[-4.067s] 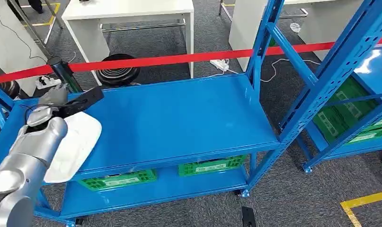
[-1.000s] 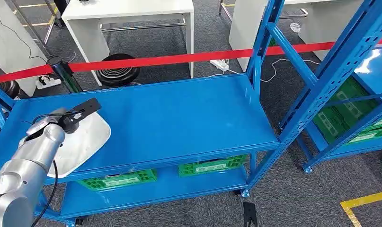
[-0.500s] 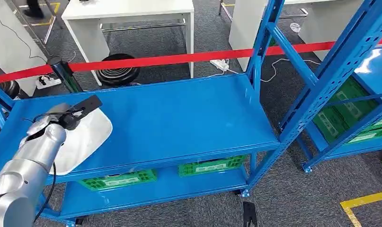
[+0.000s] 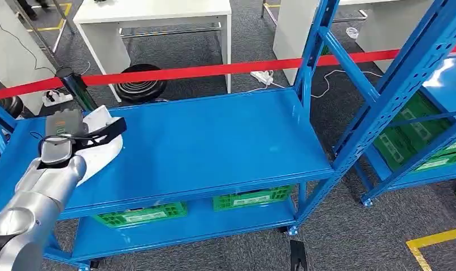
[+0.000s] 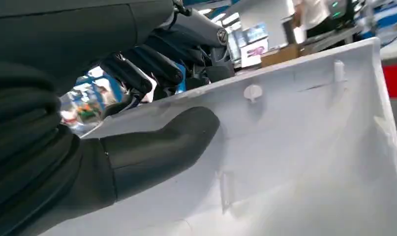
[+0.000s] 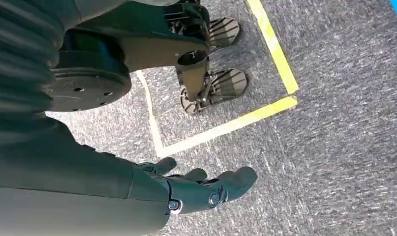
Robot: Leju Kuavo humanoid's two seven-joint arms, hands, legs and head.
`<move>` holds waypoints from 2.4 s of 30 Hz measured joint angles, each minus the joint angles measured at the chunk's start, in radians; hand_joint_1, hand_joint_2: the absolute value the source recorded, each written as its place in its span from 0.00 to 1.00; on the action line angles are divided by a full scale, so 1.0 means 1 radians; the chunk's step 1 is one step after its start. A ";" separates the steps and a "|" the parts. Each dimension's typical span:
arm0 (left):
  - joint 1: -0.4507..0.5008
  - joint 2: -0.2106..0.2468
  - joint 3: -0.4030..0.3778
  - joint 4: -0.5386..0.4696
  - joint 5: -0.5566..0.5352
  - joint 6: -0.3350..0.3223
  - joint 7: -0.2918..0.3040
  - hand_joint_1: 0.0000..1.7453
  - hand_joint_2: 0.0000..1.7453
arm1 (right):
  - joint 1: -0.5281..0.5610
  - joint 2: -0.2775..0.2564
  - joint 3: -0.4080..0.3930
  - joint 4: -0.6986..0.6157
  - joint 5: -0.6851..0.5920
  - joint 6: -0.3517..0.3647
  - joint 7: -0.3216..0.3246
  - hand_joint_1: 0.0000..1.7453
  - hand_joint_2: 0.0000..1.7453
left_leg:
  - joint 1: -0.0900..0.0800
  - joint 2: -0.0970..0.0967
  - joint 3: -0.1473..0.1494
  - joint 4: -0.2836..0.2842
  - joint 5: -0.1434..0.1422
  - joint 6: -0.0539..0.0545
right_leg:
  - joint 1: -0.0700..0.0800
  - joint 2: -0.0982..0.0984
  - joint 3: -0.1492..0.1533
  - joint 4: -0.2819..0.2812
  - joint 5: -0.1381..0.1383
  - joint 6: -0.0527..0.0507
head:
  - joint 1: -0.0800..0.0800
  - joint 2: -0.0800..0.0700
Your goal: Take the parts from the cabinet and place them on the table.
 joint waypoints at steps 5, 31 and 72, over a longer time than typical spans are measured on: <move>0.000 -0.010 0.000 -0.002 0.068 0.069 -0.069 1.00 1.00 | 0.003 0.000 0.000 0.000 -0.003 0.004 0.000 0.00 1.00 | 0.000 0.000 0.000 0.000 0.000 0.000 | 0.000 0.000 0.000 0.000 0.000 0.000 | 0.000 0.000; -0.005 -0.159 0.245 -0.204 0.940 -0.389 -0.831 1.00 1.00 | 0.023 -0.006 -0.004 0.000 0.002 0.040 -0.011 0.00 1.00 | 0.000 0.000 0.000 0.000 0.000 0.000 | 0.000 0.000 0.000 0.000 0.000 0.000 | 0.000 0.000; 0.282 -0.100 0.058 -0.713 1.772 -0.769 -0.714 1.00 1.00 | 0.022 -0.008 -0.005 0.000 0.029 0.045 0.002 0.00 1.00 | 0.007 0.007 0.011 -0.024 0.017 0.025 | -0.003 -0.002 -0.018 0.048 -0.047 0.025 | 0.003 0.000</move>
